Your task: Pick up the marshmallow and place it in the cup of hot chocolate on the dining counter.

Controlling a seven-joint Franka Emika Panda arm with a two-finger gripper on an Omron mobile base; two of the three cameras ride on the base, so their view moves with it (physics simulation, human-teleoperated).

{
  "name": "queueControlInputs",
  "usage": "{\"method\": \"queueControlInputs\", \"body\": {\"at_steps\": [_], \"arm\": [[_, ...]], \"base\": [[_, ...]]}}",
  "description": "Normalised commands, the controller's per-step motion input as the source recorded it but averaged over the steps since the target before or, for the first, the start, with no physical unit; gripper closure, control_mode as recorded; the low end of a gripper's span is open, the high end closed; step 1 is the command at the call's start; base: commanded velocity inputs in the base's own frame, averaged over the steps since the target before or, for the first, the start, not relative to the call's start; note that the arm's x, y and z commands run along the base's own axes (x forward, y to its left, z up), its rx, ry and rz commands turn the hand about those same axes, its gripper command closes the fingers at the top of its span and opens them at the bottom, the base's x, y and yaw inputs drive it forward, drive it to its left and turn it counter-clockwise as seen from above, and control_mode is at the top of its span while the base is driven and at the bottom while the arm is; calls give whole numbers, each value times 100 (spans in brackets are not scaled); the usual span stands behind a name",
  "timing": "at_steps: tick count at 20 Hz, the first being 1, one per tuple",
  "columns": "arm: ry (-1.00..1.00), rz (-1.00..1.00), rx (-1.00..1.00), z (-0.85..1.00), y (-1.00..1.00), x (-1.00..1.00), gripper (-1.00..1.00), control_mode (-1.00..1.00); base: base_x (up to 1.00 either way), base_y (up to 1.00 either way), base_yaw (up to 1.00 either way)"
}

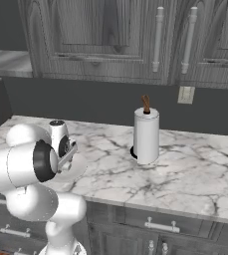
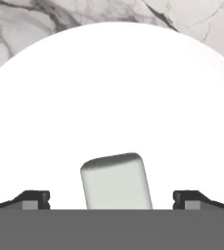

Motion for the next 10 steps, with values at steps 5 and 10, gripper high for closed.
{"method": "queueControlInputs", "body": {"at_steps": [5,10], "arm": [[0,3,0,-24,0,0,-100,-100],[0,1,0,-10,0,0,100,-100]], "base": [[0,0,0],[0,0,0]]}}
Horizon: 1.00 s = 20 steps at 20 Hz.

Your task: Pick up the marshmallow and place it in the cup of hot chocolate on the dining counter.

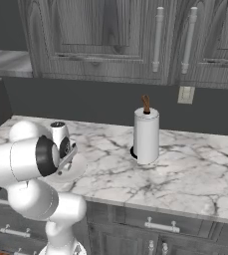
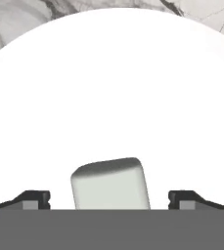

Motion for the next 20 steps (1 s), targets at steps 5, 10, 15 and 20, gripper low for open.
{"method": "queueControlInputs", "body": {"at_steps": [5,10,15,20], "arm": [[0,0,0,0,0,0,100,-100],[0,0,0,-6,0,0,100,-100],[-1,0,1,-9,0,0,100,-100],[-1,-23,2,56,0,-16,100,-100]], "base": [[0,0,0],[0,0,0],[0,0,0],[0,0,0]]}}
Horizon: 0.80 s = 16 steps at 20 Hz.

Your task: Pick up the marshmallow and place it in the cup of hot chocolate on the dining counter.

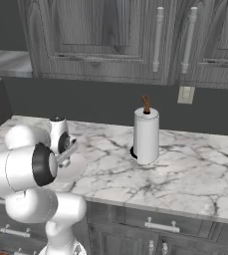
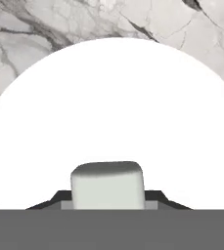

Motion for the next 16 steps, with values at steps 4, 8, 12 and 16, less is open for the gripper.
{"method": "queueControlInputs", "body": {"at_steps": [4,8,12,16], "arm": [[1,-44,0,76,-12,-37,100,-100],[11,-58,0,56,-26,-25,100,-100],[9,-61,0,38,-46,-24,100,-100],[4,-60,0,48,-49,-31,100,-100]], "base": [[0,0,0],[0,0,0],[0,0,0],[0,0,0]]}}
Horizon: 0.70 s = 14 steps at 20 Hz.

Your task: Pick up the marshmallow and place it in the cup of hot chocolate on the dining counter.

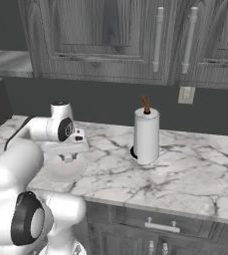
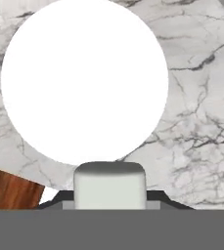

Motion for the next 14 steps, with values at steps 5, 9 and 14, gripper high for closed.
{"method": "queueControlInputs", "body": {"at_steps": [5,9,14], "arm": [[-1,-53,0,63,-24,-14,100,-100],[-8,-41,0,73,-14,-16,100,-100],[-13,-36,0,72,-11,-29,100,-100]], "base": [[0,0,0],[0,0,0],[0,0,0]]}}
